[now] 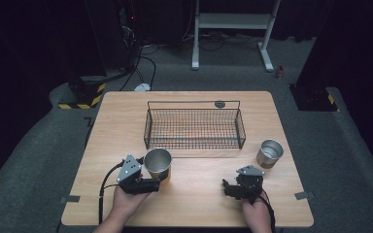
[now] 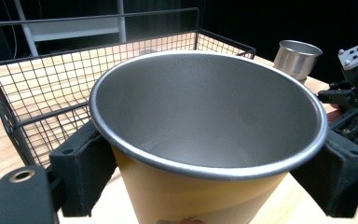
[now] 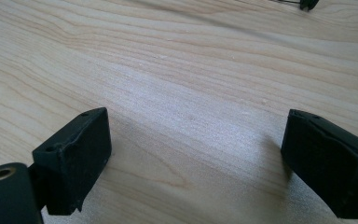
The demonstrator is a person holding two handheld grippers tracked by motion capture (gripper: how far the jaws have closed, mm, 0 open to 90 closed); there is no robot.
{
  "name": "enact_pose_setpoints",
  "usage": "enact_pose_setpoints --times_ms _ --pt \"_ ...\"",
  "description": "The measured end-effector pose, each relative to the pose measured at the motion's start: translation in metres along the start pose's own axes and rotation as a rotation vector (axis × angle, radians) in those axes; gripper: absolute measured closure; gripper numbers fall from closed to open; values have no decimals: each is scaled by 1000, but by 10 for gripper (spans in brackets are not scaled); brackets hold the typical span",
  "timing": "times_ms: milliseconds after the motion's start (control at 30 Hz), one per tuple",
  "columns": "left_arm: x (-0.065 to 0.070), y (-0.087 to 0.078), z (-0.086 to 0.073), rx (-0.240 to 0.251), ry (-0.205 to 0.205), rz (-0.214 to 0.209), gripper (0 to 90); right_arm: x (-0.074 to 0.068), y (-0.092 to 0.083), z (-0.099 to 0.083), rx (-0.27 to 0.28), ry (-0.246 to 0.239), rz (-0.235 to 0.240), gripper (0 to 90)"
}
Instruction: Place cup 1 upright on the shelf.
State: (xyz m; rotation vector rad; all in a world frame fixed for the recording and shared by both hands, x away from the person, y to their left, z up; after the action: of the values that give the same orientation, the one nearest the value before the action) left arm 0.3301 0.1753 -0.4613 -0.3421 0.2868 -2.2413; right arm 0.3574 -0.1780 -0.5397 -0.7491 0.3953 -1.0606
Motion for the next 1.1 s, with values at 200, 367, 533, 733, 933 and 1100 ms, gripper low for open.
enact_pose_setpoints --times_ms 200,367,533,733,933,1100 --pt "-2 6 5 1 -11 -16 144 0 0 0 1 -2 2 85" --pt "-2 9 11 12 4 -18 145 0 0 0 0 -2 2 84" --pt "-1 13 16 23 10 -21 144 0 0 0 1 -2 2 85" --pt "2 16 20 28 9 -22 145 0 0 0 0 -4 2 85" --pt "4 21 28 24 17 -21 145 0 0 0 0 -4 2 85" --pt "5 24 37 23 18 -29 144 0 1 1 3 -15 9 84"
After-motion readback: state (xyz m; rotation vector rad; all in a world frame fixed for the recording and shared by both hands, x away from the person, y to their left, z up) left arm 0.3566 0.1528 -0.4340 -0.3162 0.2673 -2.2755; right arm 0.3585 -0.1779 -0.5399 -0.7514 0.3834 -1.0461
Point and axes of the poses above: each handheld gripper's, and its own axes: y roughly forward along the jaws, z roughly out of its top, x roughly to its right, the point moved 2 cm from there along y, roughly forward along the jaws, and after that the axes turned 4 degrees about -y, right-handed, at the moved point
